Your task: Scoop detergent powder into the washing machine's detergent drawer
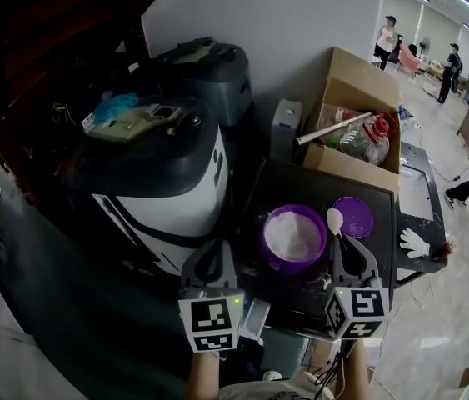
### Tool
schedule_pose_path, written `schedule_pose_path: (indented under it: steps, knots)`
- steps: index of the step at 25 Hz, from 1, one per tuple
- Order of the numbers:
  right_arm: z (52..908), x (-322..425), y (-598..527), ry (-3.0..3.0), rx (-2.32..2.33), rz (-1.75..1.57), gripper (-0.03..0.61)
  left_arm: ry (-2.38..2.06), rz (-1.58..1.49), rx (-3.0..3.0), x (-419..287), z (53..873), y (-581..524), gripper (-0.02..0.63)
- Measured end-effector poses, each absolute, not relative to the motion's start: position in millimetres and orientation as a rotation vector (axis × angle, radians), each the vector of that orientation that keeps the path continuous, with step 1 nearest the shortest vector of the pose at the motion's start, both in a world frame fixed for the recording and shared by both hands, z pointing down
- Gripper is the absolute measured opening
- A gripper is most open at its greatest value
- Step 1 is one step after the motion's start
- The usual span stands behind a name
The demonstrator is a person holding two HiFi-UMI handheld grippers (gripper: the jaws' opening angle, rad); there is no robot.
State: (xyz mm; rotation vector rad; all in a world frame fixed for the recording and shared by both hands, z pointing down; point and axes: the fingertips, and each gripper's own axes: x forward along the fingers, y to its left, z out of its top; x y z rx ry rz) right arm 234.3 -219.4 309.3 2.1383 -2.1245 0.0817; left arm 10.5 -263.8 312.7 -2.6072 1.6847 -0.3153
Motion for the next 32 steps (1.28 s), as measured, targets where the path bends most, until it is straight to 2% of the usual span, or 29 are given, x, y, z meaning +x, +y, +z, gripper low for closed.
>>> schedule_pose_path:
  steps: [13,32]
  knots:
    - [346.3,237.8,-263.6,-2.025,1.988,0.243,0.021,1.591,-0.398,-2.685,27.6,335.0,-314.8,0.002]
    - [393.6,218.5,-287.4,-1.908,1.545,0.415,0.021,1.544,-0.493,-2.722,29.4,354.9,-327.0,0.002]
